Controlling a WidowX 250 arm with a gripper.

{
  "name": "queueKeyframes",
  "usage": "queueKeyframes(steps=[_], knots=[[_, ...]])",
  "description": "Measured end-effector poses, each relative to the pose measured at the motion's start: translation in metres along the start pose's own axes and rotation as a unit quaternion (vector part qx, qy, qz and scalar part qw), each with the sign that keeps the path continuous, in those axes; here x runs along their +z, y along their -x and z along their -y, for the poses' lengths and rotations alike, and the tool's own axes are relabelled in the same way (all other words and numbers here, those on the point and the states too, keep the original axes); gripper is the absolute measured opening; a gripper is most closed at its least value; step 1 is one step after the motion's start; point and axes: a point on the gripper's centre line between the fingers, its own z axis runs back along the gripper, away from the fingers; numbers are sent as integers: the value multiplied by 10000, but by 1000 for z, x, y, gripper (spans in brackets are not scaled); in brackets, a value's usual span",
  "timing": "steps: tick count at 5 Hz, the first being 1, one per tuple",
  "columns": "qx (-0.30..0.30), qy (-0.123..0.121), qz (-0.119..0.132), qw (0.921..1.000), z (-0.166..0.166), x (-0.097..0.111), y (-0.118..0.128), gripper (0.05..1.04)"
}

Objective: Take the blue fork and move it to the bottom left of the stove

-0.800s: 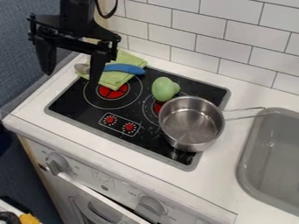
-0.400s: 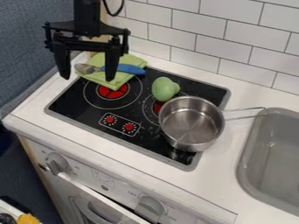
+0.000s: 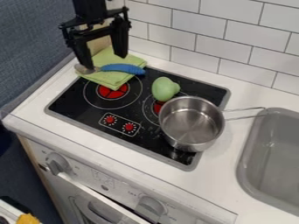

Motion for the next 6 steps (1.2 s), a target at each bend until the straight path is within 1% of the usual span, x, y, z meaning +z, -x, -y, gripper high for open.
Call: queueKeyframes(steps=[1,2,3,4,5,6], knots=[[1252,568,333,9899,21,3,-13,1001],[2414,810,101,9670,35,-10,-32,1001],[3668,829,409,9257,45,-19,-52,1001],[4409,1073,451,8900,50,-20,-60,1001],[4479,796,640,8882,58,-32,-71,1001],[4541,713,843,8841,57,-32,-72,1000]])
